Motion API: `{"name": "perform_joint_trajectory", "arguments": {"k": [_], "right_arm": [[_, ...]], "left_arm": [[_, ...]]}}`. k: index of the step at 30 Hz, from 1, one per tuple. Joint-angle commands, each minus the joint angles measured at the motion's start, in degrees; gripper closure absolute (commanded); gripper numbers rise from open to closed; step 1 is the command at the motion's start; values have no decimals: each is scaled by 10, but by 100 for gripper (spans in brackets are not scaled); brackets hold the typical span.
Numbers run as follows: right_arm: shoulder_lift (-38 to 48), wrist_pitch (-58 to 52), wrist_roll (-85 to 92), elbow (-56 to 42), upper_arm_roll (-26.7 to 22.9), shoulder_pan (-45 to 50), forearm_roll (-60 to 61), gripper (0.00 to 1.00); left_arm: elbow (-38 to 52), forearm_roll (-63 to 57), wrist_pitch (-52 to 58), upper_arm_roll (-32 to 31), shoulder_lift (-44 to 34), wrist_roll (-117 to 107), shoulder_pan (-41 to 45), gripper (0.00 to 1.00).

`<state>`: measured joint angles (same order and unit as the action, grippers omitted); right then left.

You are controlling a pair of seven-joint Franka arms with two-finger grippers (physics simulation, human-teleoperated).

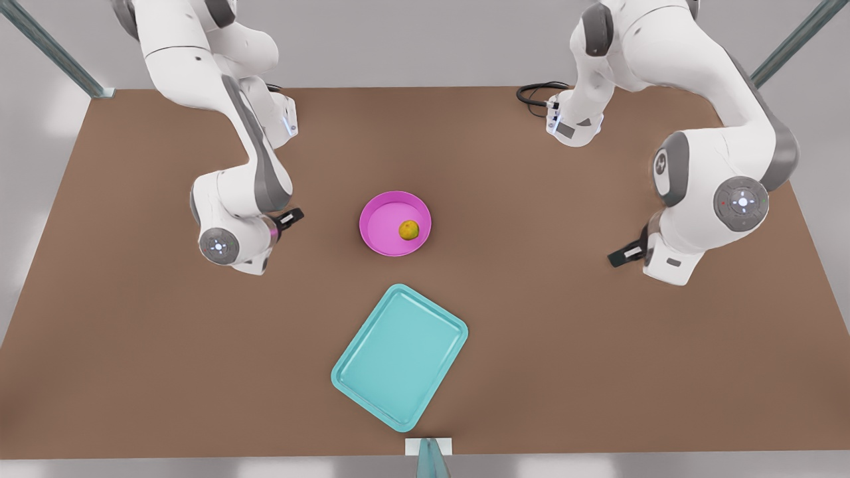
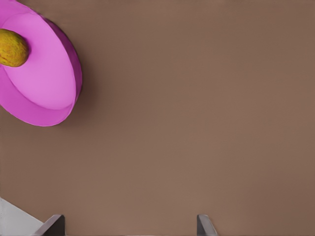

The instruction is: Place the orange on the plate with the left arm and the plate on the tray with the right arm

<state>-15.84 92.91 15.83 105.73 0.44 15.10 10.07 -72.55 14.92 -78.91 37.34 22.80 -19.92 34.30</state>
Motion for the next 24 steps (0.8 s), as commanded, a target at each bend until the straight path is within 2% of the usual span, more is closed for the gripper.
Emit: {"name": "perform_joint_trajectory", "arguments": {"k": [1, 2, 4, 6, 13, 16, 24], "right_arm": [[-9, 151, -129, 13, 0, 1, 43, 0], [1, 185, -133, 53, 1, 1, 55, 0], [49, 306, -135, 164, 4, 9, 99, 0], [56, 369, -135, 202, 4, 25, 131, 0], [-29, 372, -128, 177, 29, 30, 223, 0], [-55, 415, -127, 169, 37, 68, 268, 0], [-92, 430, -125, 162, 52, 90, 268, 0]], "left_arm": [[-5, -81, 76, -309, -61, 150, -260, 0], [-33, -132, 47, -337, -78, 154, -268, 0], [-31, -131, 47, -350, -73, 146, -269, 0], [-22, -129, 47, -350, -68, 146, -270, 0], [-22, -118, 46, -350, -69, 149, -270, 0], [-22, -110, 46, -350, -68, 156, -271, 0], [-22, -111, 53, -348, -68, 156, -271, 0]]}}
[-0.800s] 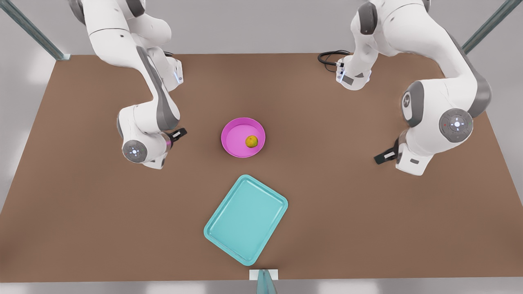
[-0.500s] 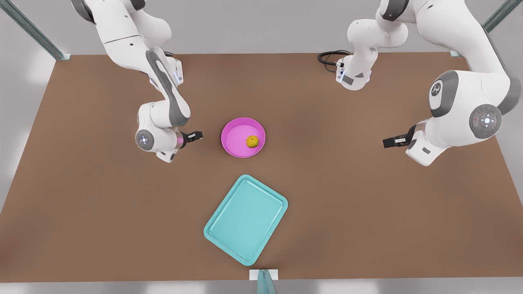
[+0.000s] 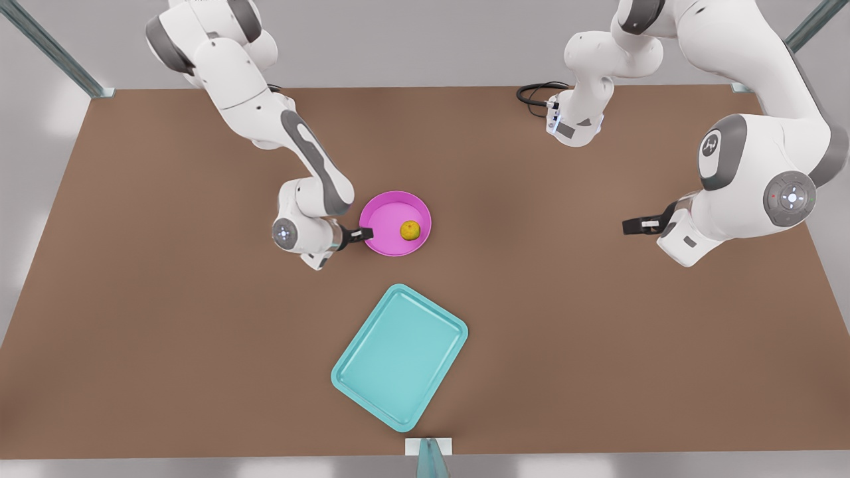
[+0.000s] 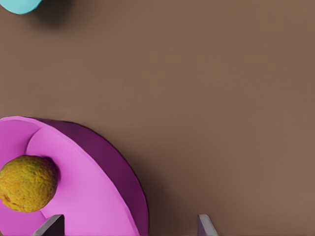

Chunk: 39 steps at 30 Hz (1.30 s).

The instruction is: Place the orange on the plate with the left arm and the plate on the tray with the right arm

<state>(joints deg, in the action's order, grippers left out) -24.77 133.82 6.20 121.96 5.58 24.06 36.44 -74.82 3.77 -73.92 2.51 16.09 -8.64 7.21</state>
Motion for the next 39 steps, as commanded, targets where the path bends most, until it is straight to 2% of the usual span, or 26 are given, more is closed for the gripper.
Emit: {"name": "perform_joint_trajectory", "arguments": {"k": [1, 12, 13, 14, 17, 18, 19, 20, 25, 27, 30, 39], "right_arm": [[-4, 21, -26, 2, 0, 6, 5, 0], [-27, 15, -8, -1, 0, 35, 5, 0], [-28, 13, -4, -1, 0, 35, 5, 14], [-28, 13, -4, -1, 0, 35, 5, 21], [-39, 13, 0, -1, 3, 35, 5, 21], [-41, 12, 0, -1, 5, 35, 5, 26], [-41, 12, 0, -2, 6, 35, 5, 38], [-44, 12, 0, -3, 5, 35, 5, 46], [-41, 10, -2, -6, 6, 35, 5, 55], [-41, 7, -3, -7, 6, 35, 5, 67], [-40, -13, 0, -17, 6, 35, 4, 78], [-11, -20, -2, -37, 10, 33, 5, 79]], "left_arm": [[0, 0, 4, 0, 2, 43, 0, 0], [-1, 0, 4, 0, 4, 36, 1, 0], [-1, 0, 4, 0, 4, 36, 1, 0], [-1, 0, 4, 0, 4, 35, 1, 0], [0, 0, 4, 0, 4, 35, 1, 0], [0, 0, 4, 0, 3, 35, 1, 0], [0, 0, 4, 0, 3, 35, 1, 0], [0, 0, 4, 0, 3, 35, 1, 0], [0, 1, 4, -1, 4, 36, 1, 0], [0, 1, 4, -1, 4, 36, 1, 0], [0, 1, 4, -1, 4, 36, 1, 0], [1, 1, 4, -1, 3, 35, 1, 0]]}}
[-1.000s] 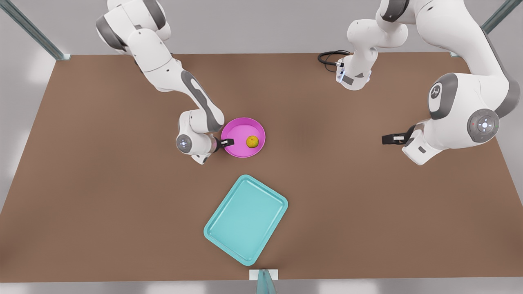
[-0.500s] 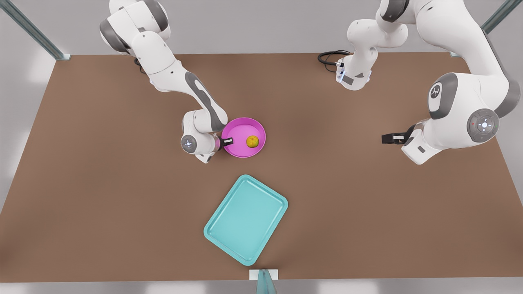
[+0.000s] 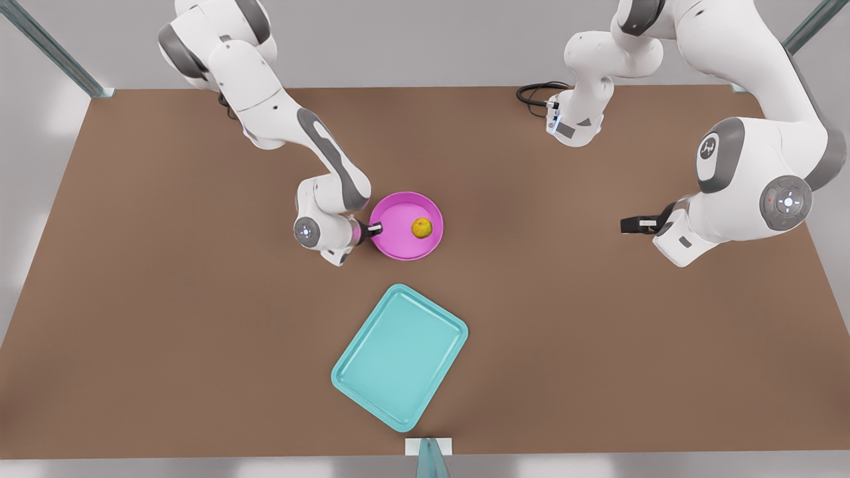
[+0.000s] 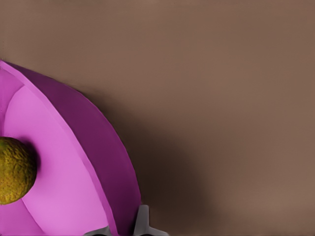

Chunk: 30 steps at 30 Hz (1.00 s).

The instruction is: Place the orange on the plate with the left arm and the plate on the tray with the right arm

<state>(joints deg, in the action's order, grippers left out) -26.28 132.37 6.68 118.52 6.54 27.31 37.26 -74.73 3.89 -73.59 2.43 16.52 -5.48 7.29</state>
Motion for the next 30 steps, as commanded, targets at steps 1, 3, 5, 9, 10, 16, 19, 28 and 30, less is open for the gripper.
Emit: {"name": "perform_joint_trajectory", "arguments": {"k": [1, 3, 5, 9, 10, 16, 19, 28, 30], "right_arm": [[9, -6, -7, -10, 0, -4, -3, 79], [11, -6, -8, -35, 0, -15, -3, 79], [8, -5, -7, -63, 0, -25, 36, 79], [-30, 11, -69, -155, -3, -25, 69, 79], [-55, 25, -81, -188, -4, -26, 69, 79], [-142, 66, -99, -304, -5, -74, 87, 79], [-159, 68, -99, -323, -5, -93, 86, 79], [-237, 67, -93, -419, -20, -87, 82, 79], [-235, 75, -95, -415, -20, -84, 85, 0]], "left_arm": [[0, 0, 0, 0, -1, 4, 0, 0], [0, 0, 0, -1, -1, 3, 0, 0], [0, 0, 1, -1, -1, 3, 0, 0], [0, 0, 1, -1, -1, 3, 0, 0], [0, 0, 1, -1, -1, 3, 0, 0], [9, -2, 0, -1, -1, 1, 0, 0], [21, -2, -5, -1, 0, 3, 0, 0], [22, -5, -18, 0, 4, 3, -1, 0], [22, -6, -18, 0, 4, 2, 0, 0]]}}
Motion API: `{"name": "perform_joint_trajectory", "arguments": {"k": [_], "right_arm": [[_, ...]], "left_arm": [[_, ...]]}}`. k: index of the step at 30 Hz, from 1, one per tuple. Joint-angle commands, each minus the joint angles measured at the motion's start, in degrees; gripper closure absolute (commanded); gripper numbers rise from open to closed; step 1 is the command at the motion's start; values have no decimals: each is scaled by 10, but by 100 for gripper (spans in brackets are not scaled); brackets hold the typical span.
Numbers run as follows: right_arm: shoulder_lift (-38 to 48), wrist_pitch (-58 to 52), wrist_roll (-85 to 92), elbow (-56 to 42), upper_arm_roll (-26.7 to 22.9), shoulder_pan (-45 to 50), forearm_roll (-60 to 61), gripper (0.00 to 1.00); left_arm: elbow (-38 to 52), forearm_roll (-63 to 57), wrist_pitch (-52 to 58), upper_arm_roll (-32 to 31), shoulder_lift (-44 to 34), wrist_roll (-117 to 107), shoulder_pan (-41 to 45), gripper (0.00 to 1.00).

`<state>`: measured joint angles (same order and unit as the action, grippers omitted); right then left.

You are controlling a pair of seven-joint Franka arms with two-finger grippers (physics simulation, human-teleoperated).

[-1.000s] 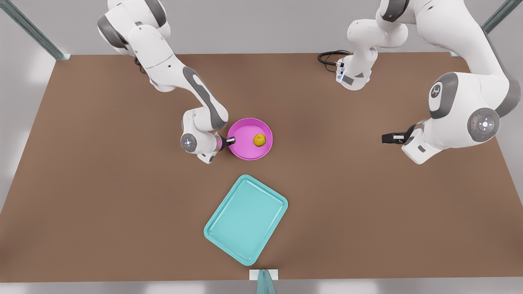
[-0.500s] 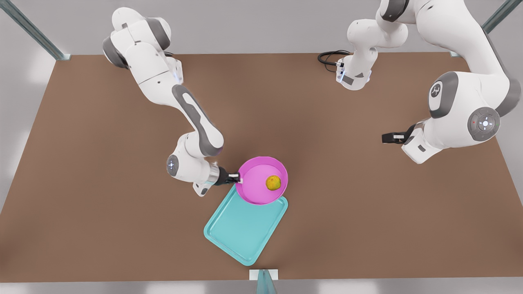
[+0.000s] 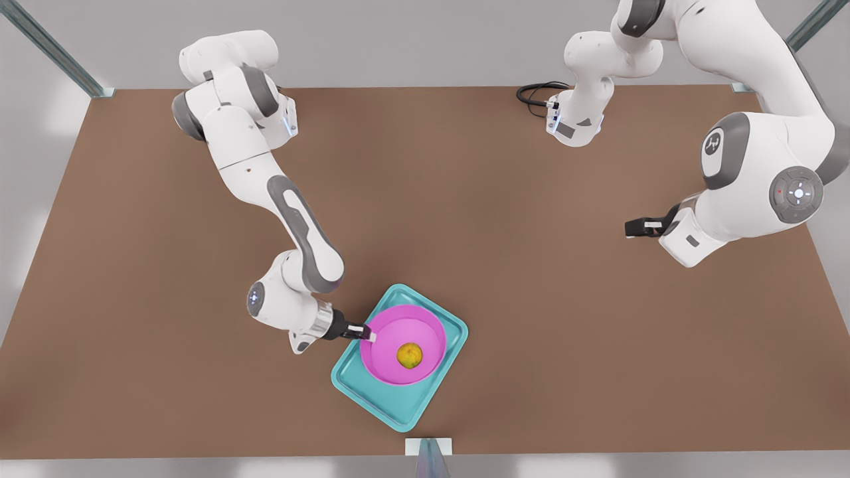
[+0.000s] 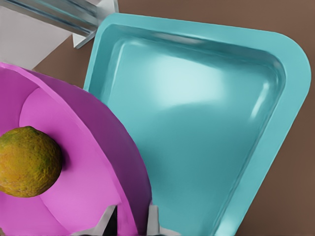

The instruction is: Place the orange on the plate with the left arm and the plate on the tray with the right arm

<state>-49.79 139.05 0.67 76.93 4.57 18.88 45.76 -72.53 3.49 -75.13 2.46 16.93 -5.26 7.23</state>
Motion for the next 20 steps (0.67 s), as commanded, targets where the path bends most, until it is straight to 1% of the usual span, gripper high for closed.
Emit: {"name": "perform_joint_trajectory", "arguments": {"k": [1, 4, 6, 7, 8, 9, 10, 11, 12, 13, 14, 16, 20], "right_arm": [[3, 8, -35, 1, 0, 5, 1, 0], [43, 3, -32, 31, -1, 5, -1, 0], [104, -9, -35, 87, -1, 5, -6, 0], [138, -48, -34, 115, -15, -1, -9, 0], [177, -186, -33, 114, -62, -3, -89, 0], [182, -354, -9, 67, -74, -37, -252, 0], [186, -441, 45, 35, -72, -71, -379, 0], [221, -541, 96, -15, -73, -87, -457, 0], [284, -564, 98, -13, -70, -94, -497, 0], [336, -592, 96, -9, -70, -95, -502, 0], [368, -598, 95, 1, -69, -96, -502, 0], [392, -599, 96, 16, -69, -98, -500, 0], [392, -605, 96, 16, -69, -98, -500, 0]], "left_arm": [[0, -1, -3, 0, -1, 0, 1, 0], [0, -2, -3, 0, -1, 1, 0, 0], [0, -3, -2, 0, -1, 1, 0, 0], [0, -3, -3, 1, -1, 1, 1, 0], [0, -5, -3, 1, 1, 1, 0, 0], [0, -6, -2, 1, 1, 1, 0, 0], [0, -5, 2, 4, 1, 8, 0, 0], [0, -4, 4, 9, 0, 9, -5, 0], [-1, -9, 4, 11, 11, 4, -10, 0], [-5, -7, 31, 38, 35, 15, -13, 0], [-5, -9, 38, 38, 38, 13, -12, 0], [0, -9, 35, 37, 38, 13, -12, 0], [0, -8, 35, 36, 36, 13, -11, 0]]}}
